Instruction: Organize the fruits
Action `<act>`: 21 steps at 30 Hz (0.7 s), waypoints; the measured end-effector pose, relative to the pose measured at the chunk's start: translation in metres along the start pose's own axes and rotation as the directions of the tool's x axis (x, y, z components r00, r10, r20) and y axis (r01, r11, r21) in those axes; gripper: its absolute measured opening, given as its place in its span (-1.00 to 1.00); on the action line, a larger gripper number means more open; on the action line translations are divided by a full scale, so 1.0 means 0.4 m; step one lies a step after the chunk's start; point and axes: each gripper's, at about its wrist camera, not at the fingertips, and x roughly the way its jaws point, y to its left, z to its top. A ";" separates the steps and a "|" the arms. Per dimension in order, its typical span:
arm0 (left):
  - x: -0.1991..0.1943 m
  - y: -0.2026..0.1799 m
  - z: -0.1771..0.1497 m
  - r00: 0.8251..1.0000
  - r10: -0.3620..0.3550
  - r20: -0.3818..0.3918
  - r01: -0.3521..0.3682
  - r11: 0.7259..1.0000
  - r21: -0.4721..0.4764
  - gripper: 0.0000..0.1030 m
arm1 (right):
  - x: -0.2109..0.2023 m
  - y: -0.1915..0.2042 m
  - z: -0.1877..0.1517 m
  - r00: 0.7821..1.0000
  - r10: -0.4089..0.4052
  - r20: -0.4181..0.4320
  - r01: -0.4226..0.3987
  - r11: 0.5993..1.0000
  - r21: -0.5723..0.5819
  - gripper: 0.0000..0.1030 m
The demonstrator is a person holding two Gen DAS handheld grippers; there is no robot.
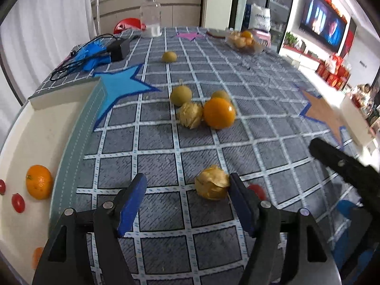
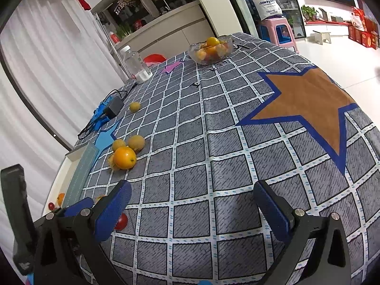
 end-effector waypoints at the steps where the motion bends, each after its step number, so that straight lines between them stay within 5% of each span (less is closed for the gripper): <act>1: -0.001 -0.012 -0.005 0.999 0.033 0.014 -0.033 0.999 0.030 0.44 | 0.001 0.001 0.000 1.000 -0.002 0.000 0.002 1.000 -0.002 1.00; 6: -0.003 -0.021 -0.007 0.997 0.068 0.040 -0.071 0.996 0.055 0.39 | 0.003 0.003 -0.002 1.000 -0.014 -0.002 0.014 1.000 -0.011 1.00; 8: -0.003 -0.029 -0.005 0.998 0.051 0.047 -0.054 0.996 0.067 0.09 | 0.005 0.008 -0.004 1.000 -0.024 -0.004 0.024 1.000 -0.019 1.00; 10: -0.006 -0.042 -0.005 0.998 0.042 0.052 -0.047 0.995 0.092 -0.46 | 0.006 0.010 -0.005 0.999 -0.032 -0.006 0.032 0.999 -0.028 1.00; 21: -0.044 0.058 -0.065 0.990 0.089 0.110 -0.091 0.996 0.019 -0.41 | 0.013 0.022 -0.007 0.998 -0.055 -0.013 0.054 0.997 -0.047 1.00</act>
